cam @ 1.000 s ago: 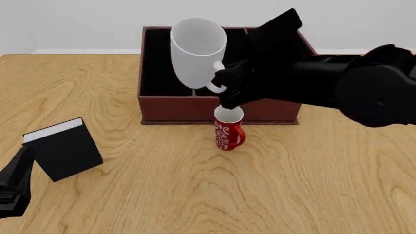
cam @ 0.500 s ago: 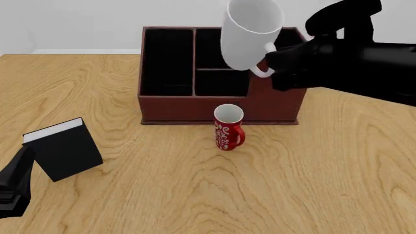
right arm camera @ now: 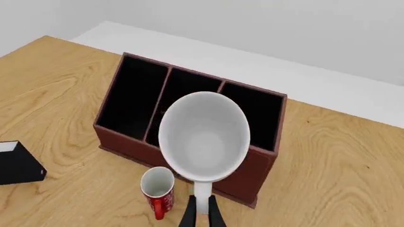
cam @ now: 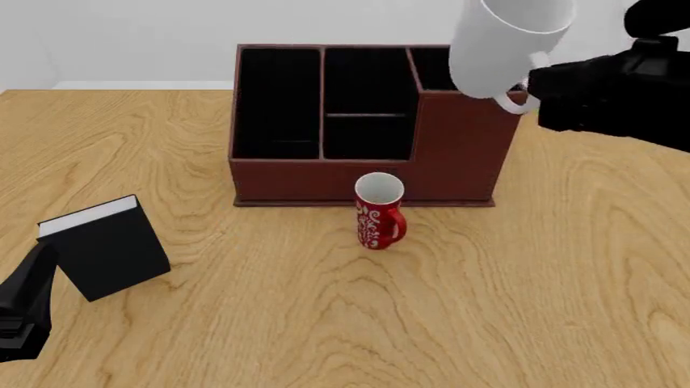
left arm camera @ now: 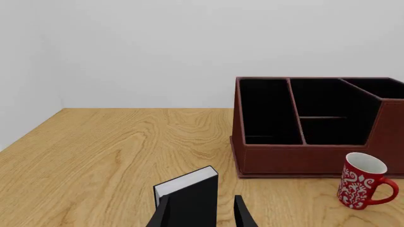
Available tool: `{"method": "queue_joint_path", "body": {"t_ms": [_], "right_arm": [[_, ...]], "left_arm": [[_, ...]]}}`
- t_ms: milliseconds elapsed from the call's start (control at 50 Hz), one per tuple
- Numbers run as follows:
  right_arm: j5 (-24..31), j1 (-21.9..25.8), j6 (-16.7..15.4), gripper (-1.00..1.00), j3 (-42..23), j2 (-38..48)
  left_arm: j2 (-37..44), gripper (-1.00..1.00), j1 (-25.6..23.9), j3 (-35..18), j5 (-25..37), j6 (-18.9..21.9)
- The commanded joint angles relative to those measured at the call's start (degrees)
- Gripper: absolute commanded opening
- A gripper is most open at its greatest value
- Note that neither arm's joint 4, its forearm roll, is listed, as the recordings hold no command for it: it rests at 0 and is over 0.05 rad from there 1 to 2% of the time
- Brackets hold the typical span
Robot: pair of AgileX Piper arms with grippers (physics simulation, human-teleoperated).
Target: Pick up the white mug and place it to the right of the caddy.
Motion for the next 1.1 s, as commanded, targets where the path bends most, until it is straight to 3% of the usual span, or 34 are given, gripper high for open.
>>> {"method": "queue_joint_path", "body": {"t_ms": [20, 760, 1100], "right_arm": [[1.39, -5.39, 2.25, -1.0, 0.76, -3.68], [5.09, -22.85, 5.2, -1.0, -1.8, -6.39], [2.58, -27.65, 6.08, -1.0, -4.96, 1.43]], "left_arm": [[0.0, 1.0, 0.0, 0.0, 0.0, 0.0], [0.0, 1.0, 0.0, 0.0, 0.0, 0.0], [0.0, 1.0, 0.0, 0.0, 0.0, 0.0]]}}
